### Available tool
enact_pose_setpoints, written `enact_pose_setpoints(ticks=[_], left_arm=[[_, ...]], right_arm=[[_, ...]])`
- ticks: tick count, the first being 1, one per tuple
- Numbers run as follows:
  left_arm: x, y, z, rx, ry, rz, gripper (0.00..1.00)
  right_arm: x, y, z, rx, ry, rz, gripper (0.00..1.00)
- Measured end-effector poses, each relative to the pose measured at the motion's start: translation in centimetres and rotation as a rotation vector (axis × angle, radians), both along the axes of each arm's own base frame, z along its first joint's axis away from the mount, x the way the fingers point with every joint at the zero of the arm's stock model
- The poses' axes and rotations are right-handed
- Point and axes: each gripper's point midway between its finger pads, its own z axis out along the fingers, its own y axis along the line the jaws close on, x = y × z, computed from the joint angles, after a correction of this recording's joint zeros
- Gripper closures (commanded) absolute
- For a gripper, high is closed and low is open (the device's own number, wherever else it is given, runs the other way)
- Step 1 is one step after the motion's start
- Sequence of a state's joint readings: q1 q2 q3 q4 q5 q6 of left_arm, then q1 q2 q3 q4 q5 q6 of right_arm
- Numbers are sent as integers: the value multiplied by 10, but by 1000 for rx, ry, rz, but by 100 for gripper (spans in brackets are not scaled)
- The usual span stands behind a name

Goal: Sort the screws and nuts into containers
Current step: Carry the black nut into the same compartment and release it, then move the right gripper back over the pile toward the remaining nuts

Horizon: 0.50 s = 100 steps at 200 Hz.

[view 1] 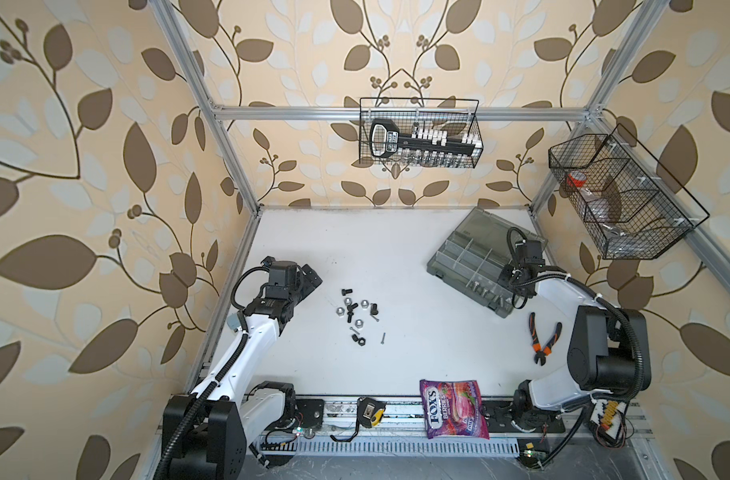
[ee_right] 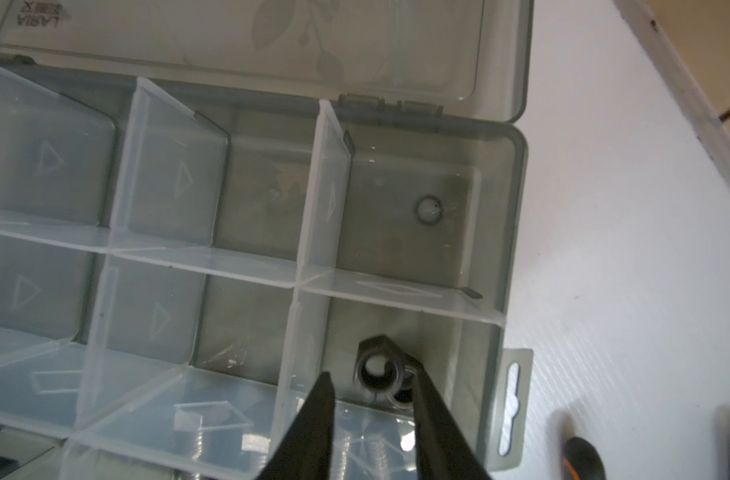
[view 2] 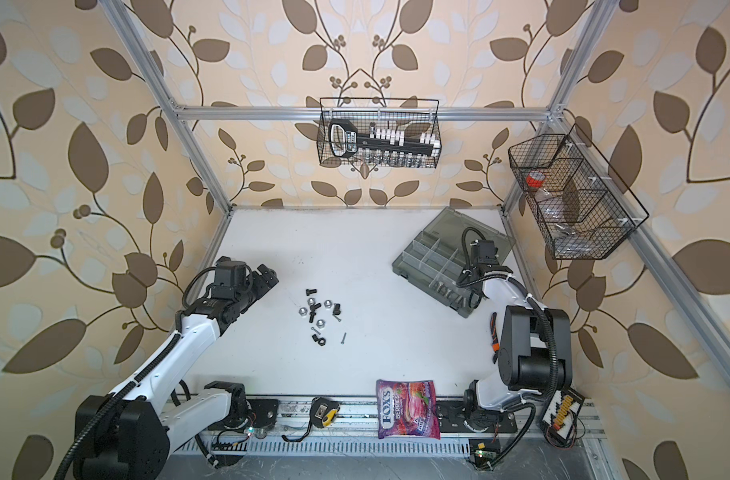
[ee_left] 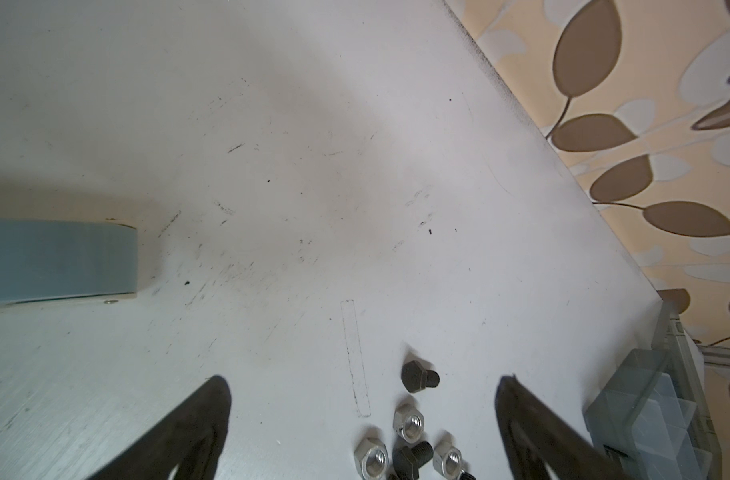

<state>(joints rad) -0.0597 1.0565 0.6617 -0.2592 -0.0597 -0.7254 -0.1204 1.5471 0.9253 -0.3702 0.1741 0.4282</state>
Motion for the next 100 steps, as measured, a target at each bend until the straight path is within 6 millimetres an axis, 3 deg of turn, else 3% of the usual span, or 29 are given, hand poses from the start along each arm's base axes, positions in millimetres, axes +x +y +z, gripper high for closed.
enact_pose_setpoints(ticks=[53,100], left_arm=[[0,0,0,0,0,0,1],[0,0,0,0,0,0,1]], right_arm=[[1,3,12,10,-34,8,58],[1,22,57,23,-153,77,53]])
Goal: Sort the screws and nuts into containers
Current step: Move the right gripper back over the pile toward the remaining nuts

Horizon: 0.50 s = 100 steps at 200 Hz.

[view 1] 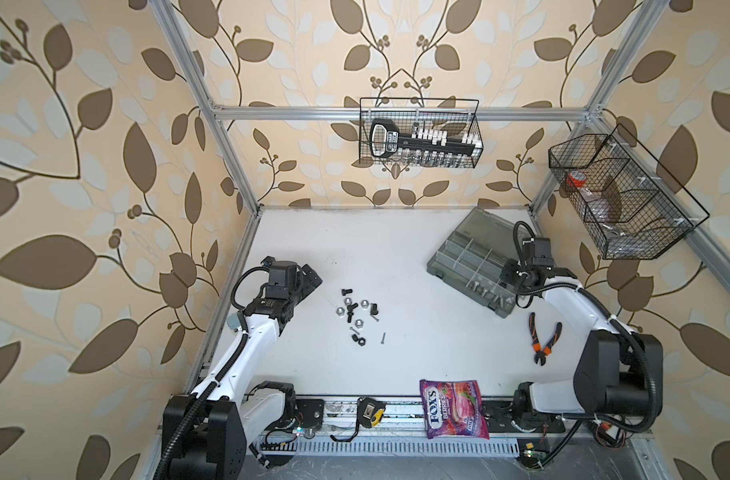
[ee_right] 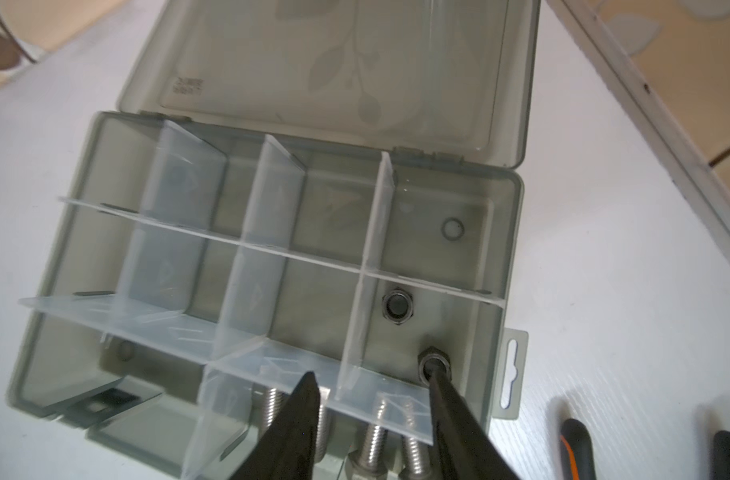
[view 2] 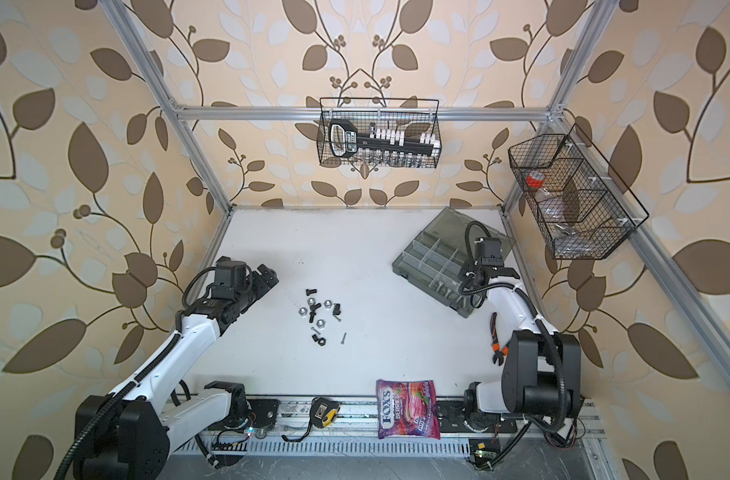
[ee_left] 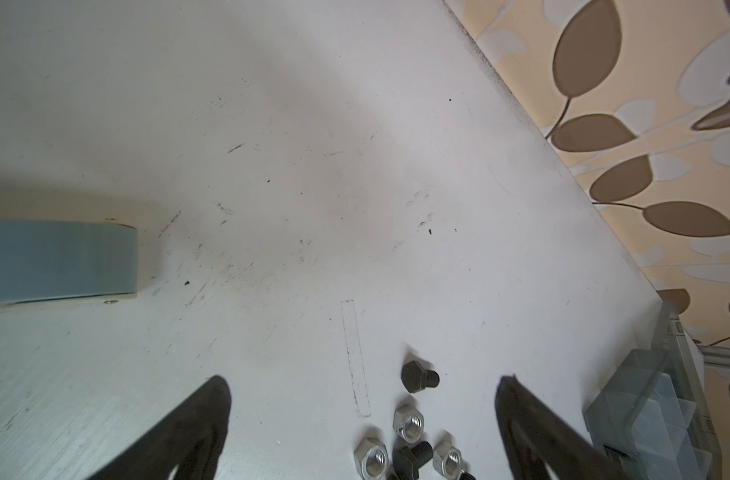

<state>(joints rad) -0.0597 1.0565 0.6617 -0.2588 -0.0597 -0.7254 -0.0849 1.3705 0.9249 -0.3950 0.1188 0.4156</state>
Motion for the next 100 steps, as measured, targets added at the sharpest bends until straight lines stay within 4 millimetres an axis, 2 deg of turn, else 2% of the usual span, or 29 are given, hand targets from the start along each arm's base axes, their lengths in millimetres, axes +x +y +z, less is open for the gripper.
enact_pose_setpoints(ticks=[22,41,68,84,100], left_arm=[[0,0,0,-1,0,0,1],[0,0,0,-1,0,0,1],[0,0,0,-6,0,4,1],[0,0,0,-8,3,6,1],[-1,0,-1,-9,5,8,1]], right_arm=[[0,40,21,-13,-52,112,53],[-3,89,26,-21,-56,247,53],[-20,170,24,-26,-36,467,54],[-38,225,20,-23,-21,622,55],[-57,273,14,-29,-2,756,56]])
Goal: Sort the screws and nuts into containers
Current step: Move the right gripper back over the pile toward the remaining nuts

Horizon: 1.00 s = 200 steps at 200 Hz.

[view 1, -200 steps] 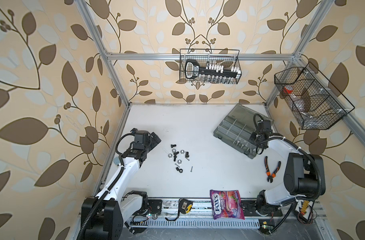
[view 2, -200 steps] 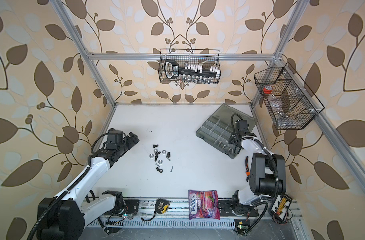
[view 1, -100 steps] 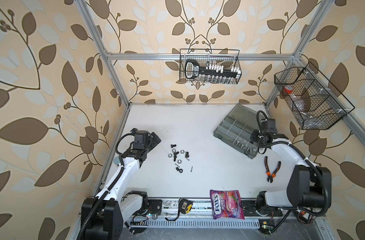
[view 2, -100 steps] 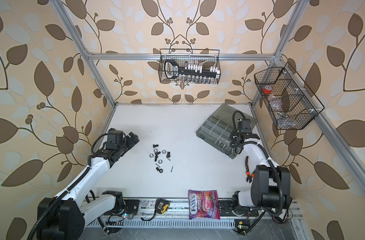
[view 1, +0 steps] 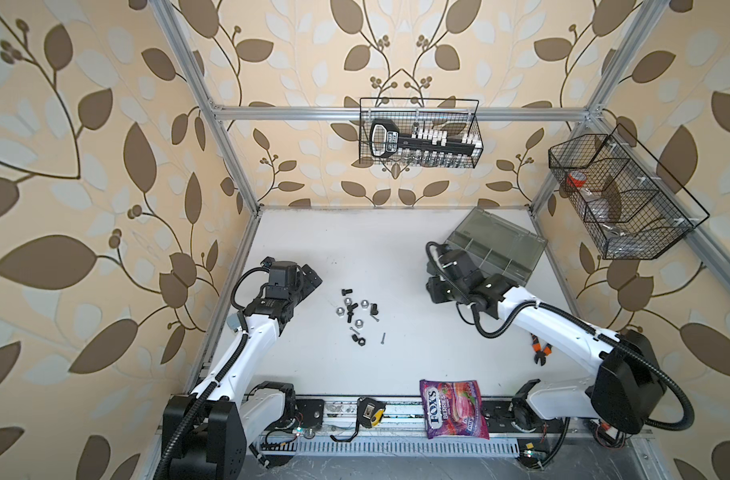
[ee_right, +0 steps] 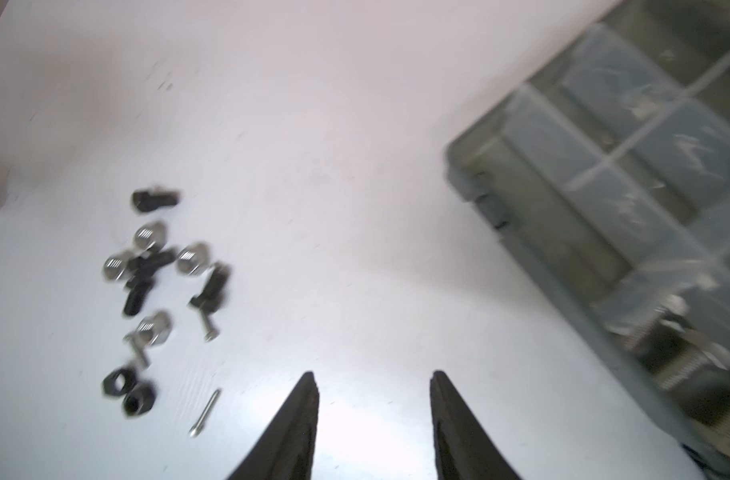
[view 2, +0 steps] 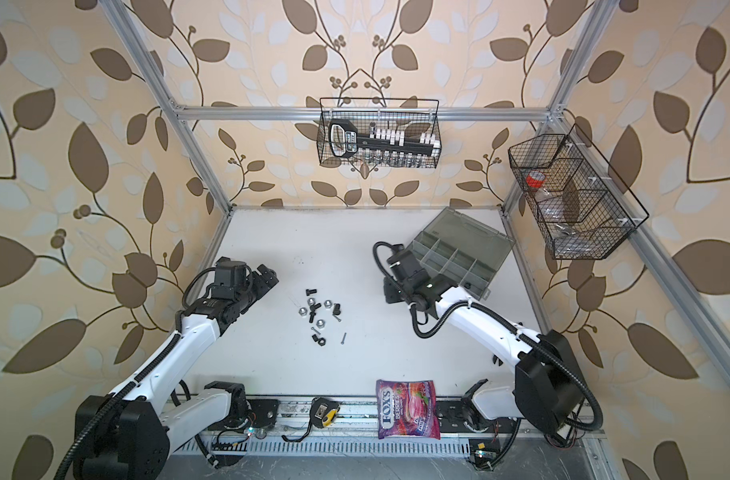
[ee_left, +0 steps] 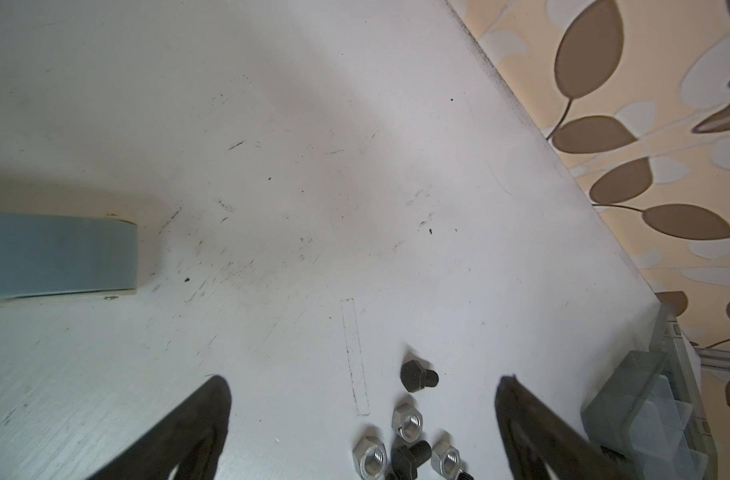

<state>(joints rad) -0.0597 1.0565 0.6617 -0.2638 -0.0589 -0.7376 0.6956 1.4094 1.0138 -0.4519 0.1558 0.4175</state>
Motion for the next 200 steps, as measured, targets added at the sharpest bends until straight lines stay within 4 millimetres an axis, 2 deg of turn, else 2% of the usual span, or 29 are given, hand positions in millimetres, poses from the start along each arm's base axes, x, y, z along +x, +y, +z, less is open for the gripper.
enact_pose_setpoints(ticks=[18,37,78,107,131,200], left_arm=[[-1,0,-1,-1,5,2,1],[-2,0,-2,-1,13,3,1],[-4,1,-1,0,13,4,1],[-4,1,0,-1,9,5,1],[-4,1,0,-2,9,6,1],[-4,1,-1,0,12,7,1]], right_arm=[[-23,48,-11,-32,22,147,56],[-43,86,-24,-73,37,270,56],[-76,137,-51,-165,58,463,56],[-90,159,-68,-212,70,545,54],[-93,170,-82,-239,85,575,53],[-94,176,-106,-272,126,594,53]])
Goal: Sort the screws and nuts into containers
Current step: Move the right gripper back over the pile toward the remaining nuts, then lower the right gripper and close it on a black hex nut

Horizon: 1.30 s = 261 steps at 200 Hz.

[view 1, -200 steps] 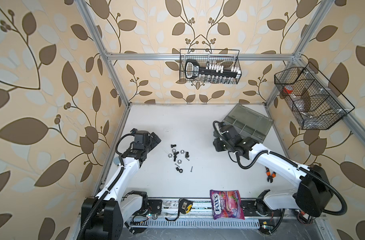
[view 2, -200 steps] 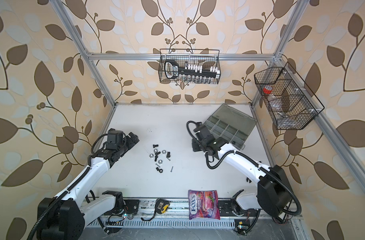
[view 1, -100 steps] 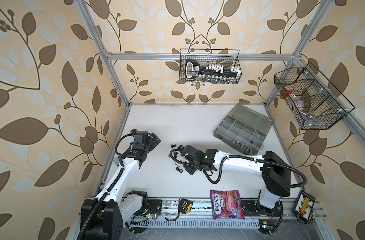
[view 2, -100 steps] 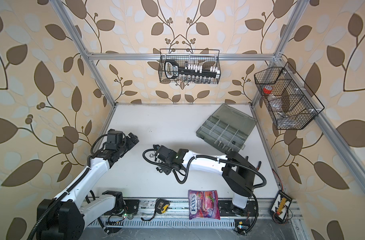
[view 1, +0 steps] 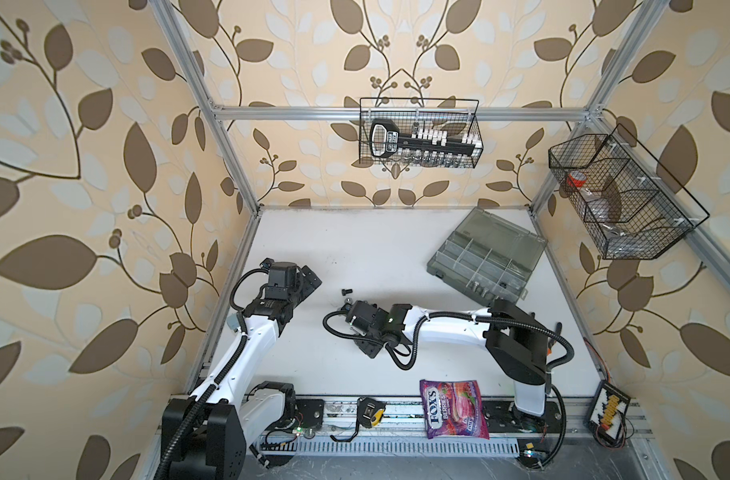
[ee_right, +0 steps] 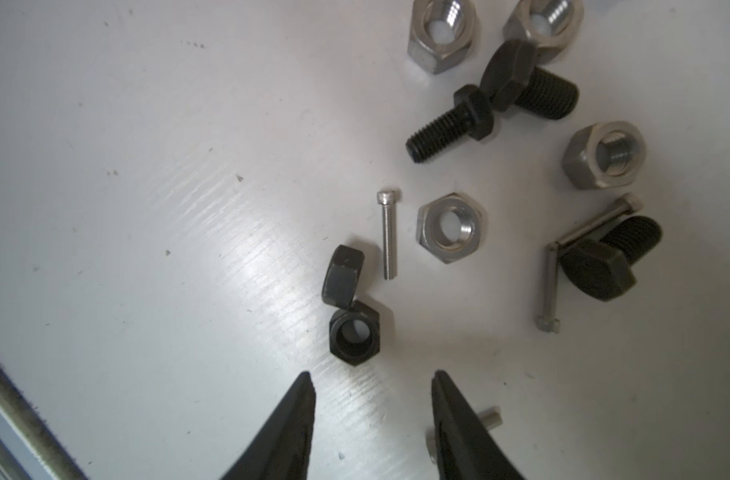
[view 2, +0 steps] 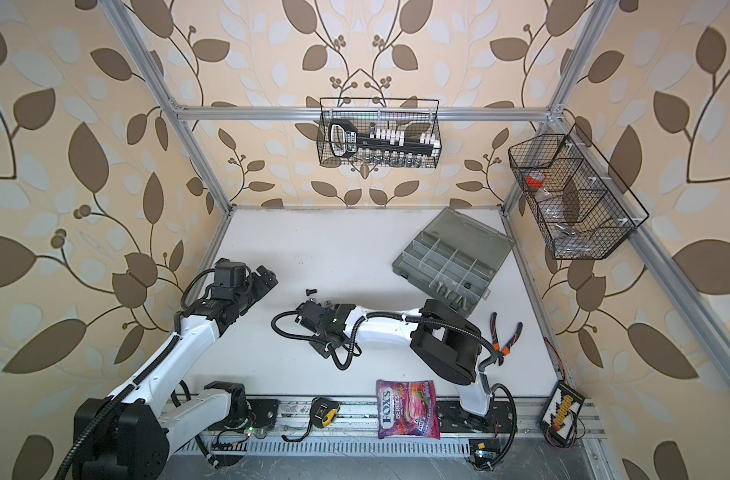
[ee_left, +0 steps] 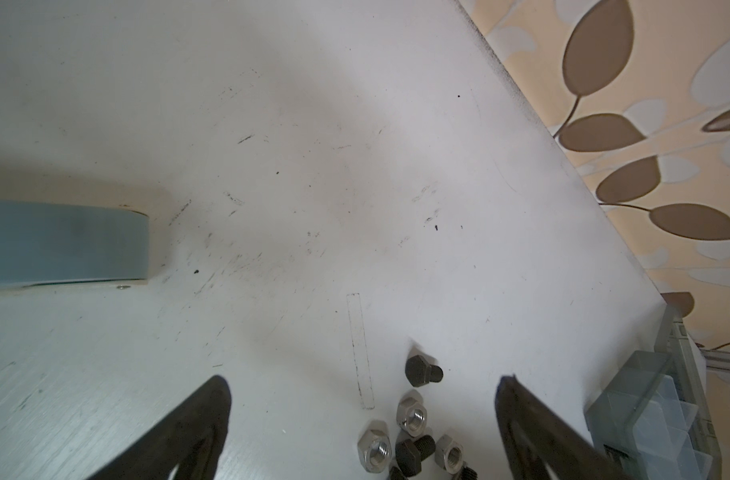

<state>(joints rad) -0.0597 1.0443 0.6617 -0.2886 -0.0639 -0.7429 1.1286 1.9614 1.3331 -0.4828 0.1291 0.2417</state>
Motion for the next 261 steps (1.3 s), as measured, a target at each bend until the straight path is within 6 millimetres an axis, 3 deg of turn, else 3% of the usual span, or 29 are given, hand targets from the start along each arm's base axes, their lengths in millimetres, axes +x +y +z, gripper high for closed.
enact_pose_setpoints(ticks=[44,147,186,261], left_arm=[[0,0,0,0,0,0,1],[0,0,0,0,0,0,1],[0,0,0,1,0,-1,1],[0,0,1,0,-2,-1,1]], right_arm=[[-3,0,-14,-19,28,7,53],[3,14,-19,-4,22,12,59],[4,15,-20,-2,17,14,66],[5,15,-19,-5,4,10,89]])
